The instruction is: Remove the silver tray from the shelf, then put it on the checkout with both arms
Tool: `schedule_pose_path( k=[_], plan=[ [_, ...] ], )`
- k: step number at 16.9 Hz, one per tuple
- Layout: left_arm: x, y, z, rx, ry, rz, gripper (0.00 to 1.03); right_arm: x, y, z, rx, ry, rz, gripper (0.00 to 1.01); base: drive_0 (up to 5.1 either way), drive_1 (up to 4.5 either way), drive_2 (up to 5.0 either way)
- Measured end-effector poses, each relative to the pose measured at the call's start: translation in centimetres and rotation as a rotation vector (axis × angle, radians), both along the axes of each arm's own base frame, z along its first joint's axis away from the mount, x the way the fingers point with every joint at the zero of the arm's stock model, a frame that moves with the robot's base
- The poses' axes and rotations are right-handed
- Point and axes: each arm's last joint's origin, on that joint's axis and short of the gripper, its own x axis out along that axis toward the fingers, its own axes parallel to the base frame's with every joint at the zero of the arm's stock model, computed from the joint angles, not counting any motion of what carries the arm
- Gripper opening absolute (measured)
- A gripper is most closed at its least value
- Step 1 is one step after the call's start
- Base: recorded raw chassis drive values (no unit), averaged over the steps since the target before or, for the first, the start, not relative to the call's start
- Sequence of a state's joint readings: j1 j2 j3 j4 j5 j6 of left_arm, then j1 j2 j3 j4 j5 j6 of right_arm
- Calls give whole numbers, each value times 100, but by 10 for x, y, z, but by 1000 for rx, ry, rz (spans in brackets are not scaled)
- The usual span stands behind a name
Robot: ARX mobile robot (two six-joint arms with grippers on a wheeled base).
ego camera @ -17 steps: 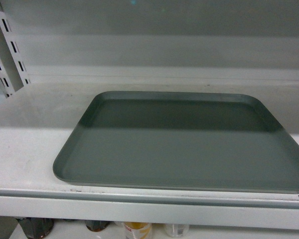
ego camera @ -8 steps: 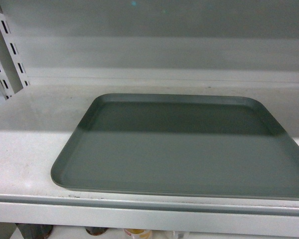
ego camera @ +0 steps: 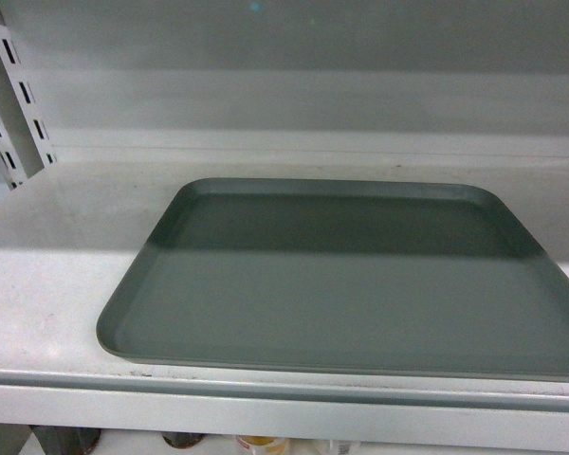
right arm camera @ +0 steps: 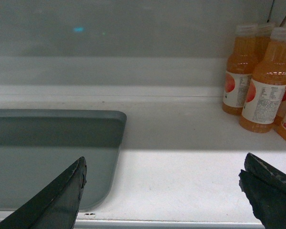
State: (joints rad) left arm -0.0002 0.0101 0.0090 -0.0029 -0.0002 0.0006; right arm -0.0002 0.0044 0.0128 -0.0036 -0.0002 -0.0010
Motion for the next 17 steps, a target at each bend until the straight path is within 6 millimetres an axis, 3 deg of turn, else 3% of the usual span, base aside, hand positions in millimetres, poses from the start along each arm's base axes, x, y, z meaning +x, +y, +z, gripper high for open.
schedule_pose_path(
  k=[9,10,11,14,17],
  plan=[
    [0,0,0,0,0,0,98,0,0,0,0,0,0,98,0,0,0],
    [1,1,-2,-37,200,-32,98,5,-1,-7,116,157,-82,98,0,0,0],
    [14,3,-1,-68,289,-42,98,12,-2,1,166,118,-65,98,0,0,0],
    [33,4,7,-75,240,-74,98,29,0,7,164,100,-1,98,0,0,0],
    [68,-4,6,-71,247,-133,98,60,6,14,112,73,78,98,0,0,0]
  ],
)
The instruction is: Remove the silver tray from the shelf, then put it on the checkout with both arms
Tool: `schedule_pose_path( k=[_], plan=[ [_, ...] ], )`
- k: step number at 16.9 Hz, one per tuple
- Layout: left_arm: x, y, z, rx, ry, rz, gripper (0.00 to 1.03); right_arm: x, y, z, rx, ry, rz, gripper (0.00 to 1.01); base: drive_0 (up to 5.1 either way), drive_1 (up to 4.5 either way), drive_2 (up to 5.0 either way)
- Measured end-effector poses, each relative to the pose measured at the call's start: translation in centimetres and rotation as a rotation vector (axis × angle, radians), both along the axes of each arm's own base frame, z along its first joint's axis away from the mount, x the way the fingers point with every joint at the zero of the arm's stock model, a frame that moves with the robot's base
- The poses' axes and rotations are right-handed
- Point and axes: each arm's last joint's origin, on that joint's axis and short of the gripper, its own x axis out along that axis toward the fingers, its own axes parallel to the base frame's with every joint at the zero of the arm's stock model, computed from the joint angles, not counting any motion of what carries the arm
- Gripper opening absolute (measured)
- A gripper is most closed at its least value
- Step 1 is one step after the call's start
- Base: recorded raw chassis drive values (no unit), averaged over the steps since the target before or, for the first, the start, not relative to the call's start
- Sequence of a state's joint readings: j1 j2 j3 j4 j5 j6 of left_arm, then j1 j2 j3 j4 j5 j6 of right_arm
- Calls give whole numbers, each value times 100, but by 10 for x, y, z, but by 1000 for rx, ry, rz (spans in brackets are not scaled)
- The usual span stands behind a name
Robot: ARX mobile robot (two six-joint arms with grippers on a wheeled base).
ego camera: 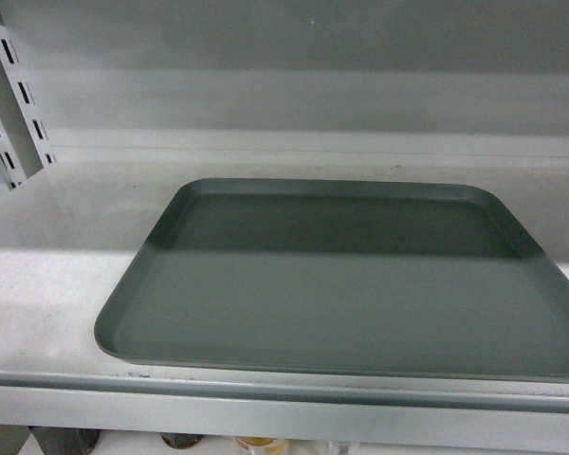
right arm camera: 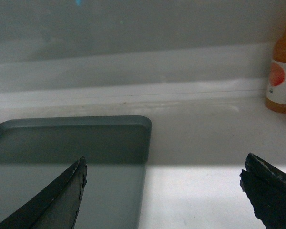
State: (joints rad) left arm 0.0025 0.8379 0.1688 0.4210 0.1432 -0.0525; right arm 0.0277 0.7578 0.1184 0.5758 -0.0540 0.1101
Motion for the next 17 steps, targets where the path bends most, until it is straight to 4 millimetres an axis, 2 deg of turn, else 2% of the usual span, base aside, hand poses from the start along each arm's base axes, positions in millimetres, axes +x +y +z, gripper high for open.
schedule_pose_path(
  k=[3,5,7,8,9,12,17],
  plan=[
    [47,-10,-5,6,30,-32,98,38,3,-2,-37,22,50,98,0,0,0],
    [75,-22,-17,13,102,-66,98,66,3,-12,-51,120,62,98,0,0,0],
    [97,-32,-28,21,145,-82,98,86,4,-27,-49,215,67,98,0,0,0],
    [113,-41,-40,35,189,-81,98,99,6,-38,-51,266,72,98,0,0,0],
    [123,-51,-49,51,234,-95,98,114,11,-43,-59,300,84,98,0,0,0],
    [150,-61,-44,47,235,-82,98,140,19,-46,-69,355,85,98,0,0,0],
    [161,-71,-55,68,263,-85,98,156,20,-58,-104,432,68,98,0,0,0]
  ],
)
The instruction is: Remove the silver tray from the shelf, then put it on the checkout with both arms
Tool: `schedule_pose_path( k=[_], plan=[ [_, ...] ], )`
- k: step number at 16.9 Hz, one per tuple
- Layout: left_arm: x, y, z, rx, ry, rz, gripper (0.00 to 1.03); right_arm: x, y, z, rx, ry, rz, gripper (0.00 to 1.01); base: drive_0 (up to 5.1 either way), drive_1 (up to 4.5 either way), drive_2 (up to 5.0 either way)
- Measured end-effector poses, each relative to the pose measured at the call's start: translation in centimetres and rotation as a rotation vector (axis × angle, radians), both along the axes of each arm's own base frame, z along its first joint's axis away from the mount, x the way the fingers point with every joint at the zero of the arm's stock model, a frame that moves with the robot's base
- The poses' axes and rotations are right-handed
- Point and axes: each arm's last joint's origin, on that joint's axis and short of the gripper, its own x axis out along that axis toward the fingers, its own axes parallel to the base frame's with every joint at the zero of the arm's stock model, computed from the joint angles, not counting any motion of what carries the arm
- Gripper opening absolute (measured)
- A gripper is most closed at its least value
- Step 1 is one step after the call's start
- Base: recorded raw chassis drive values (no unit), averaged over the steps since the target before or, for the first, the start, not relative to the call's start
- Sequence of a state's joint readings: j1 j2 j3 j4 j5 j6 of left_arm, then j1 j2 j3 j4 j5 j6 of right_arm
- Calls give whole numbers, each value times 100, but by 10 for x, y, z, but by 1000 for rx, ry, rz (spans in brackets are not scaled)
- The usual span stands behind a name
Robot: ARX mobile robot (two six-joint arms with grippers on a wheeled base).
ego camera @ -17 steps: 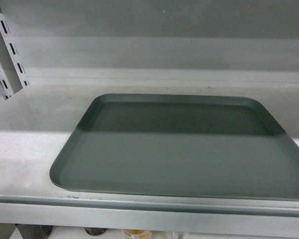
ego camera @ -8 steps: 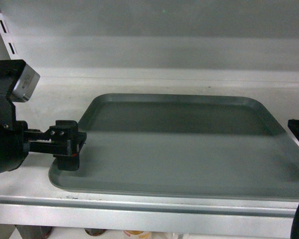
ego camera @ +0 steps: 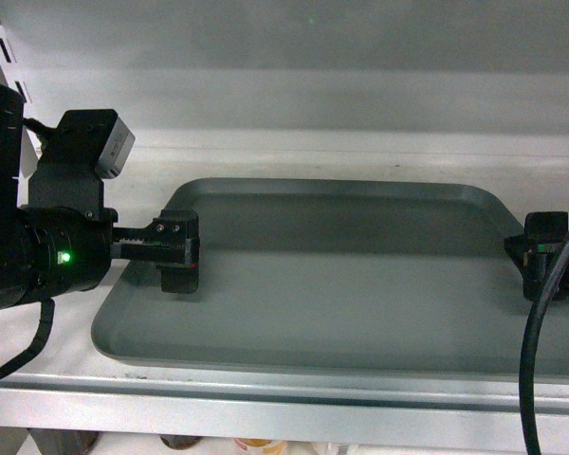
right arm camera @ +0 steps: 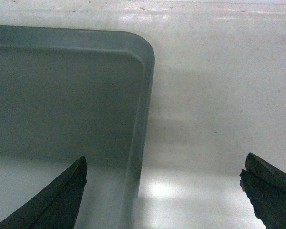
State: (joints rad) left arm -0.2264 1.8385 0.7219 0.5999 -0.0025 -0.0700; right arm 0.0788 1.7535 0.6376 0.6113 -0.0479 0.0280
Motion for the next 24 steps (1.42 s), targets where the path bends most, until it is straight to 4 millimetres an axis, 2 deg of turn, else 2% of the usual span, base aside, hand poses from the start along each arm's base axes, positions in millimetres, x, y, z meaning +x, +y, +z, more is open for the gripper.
schedule_pose_path(
  k=[6,13,14,15,16,18,20,22,24],
  plan=[
    [3,-1,-6,17,-19,5,98,1,4,-11,2,24,-7,98,0,0,0],
    [-2,-2,-10,14,-24,13,98,1,12,-10,31,22,-10,98,0,0,0],
    [-3,-2,-10,16,-26,17,95,1,15,-10,31,20,-3,98,0,0,0],
    [-4,-1,-10,12,-27,27,83,0,16,-11,31,20,2,98,0,0,0],
    [-5,-2,-10,10,-29,24,71,0,18,-11,30,19,7,94,0,0,0],
    [-8,-3,-10,9,-34,17,52,-1,20,-11,31,17,13,78,0,0,0],
    [-10,-3,-10,9,-37,13,27,-1,20,-11,31,14,13,52,0,0,0],
    [-10,-3,-10,-2,-39,18,7,-2,19,-12,29,14,10,30,0,0,0],
    [-10,-3,-9,-46,-33,35,4,-2,19,-11,36,14,-5,8,0,0,0]
  ],
)
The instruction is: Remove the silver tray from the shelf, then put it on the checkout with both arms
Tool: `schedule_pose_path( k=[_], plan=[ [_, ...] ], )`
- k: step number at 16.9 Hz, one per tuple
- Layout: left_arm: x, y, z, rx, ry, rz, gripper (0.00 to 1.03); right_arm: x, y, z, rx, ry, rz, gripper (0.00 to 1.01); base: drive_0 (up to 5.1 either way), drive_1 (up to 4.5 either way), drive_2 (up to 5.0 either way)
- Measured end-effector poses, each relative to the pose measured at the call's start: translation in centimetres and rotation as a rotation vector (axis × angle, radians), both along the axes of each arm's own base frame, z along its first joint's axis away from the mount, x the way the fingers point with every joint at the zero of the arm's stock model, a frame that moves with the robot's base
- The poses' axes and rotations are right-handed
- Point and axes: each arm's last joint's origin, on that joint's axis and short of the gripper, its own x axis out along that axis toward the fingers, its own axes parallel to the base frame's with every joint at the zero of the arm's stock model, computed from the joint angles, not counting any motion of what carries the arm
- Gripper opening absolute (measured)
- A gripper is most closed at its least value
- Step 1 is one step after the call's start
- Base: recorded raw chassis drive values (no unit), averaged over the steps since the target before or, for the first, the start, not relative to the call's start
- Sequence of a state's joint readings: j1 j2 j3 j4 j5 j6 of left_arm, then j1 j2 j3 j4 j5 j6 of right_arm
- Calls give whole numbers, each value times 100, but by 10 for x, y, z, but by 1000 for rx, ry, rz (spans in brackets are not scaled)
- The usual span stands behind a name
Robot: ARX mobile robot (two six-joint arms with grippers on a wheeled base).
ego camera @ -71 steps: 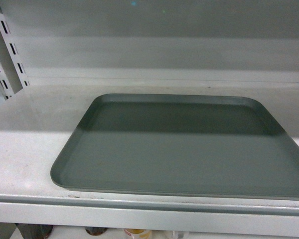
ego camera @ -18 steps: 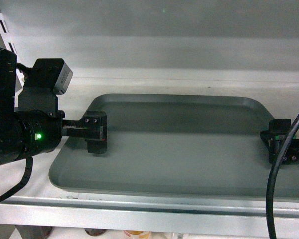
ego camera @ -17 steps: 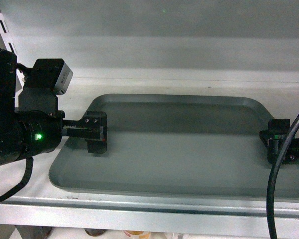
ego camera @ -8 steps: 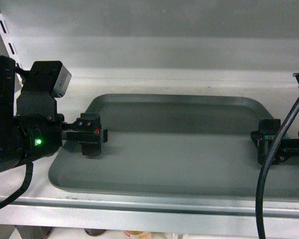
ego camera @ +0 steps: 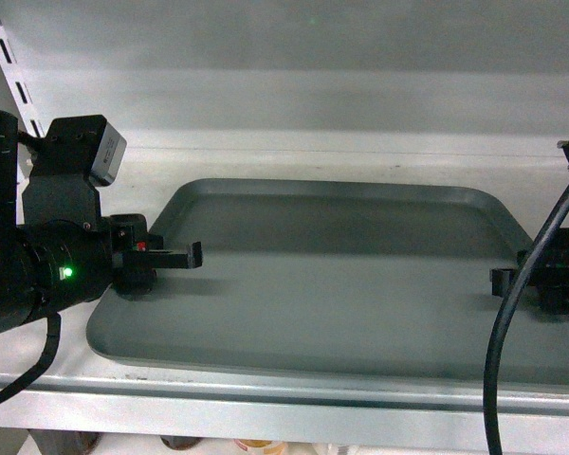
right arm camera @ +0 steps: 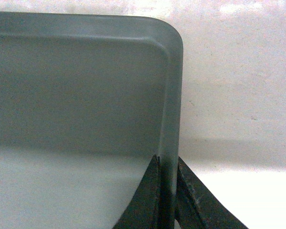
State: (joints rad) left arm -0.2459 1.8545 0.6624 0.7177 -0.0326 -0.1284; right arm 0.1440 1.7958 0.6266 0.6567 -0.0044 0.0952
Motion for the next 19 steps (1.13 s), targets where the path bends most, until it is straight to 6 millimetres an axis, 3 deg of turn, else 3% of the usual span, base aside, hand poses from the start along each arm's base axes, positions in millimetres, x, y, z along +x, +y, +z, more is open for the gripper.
schedule_pose_path(
  k=[1,5,10,19],
  plan=[
    [0,0,0,-3,1,2,4,0,0,1,34,3,-23,3,0,0,0],
    [-2,2,1,-4,4,4,4,-3,0,5,67,9,-44,3,0,0,0],
    [-10,4,8,2,30,3,4,-11,6,29,73,-54,-47,3,0,0,0],
    [-23,0,70,-4,-62,-12,3,-23,2,70,66,-125,-80,3,0,0,0]
  ],
)
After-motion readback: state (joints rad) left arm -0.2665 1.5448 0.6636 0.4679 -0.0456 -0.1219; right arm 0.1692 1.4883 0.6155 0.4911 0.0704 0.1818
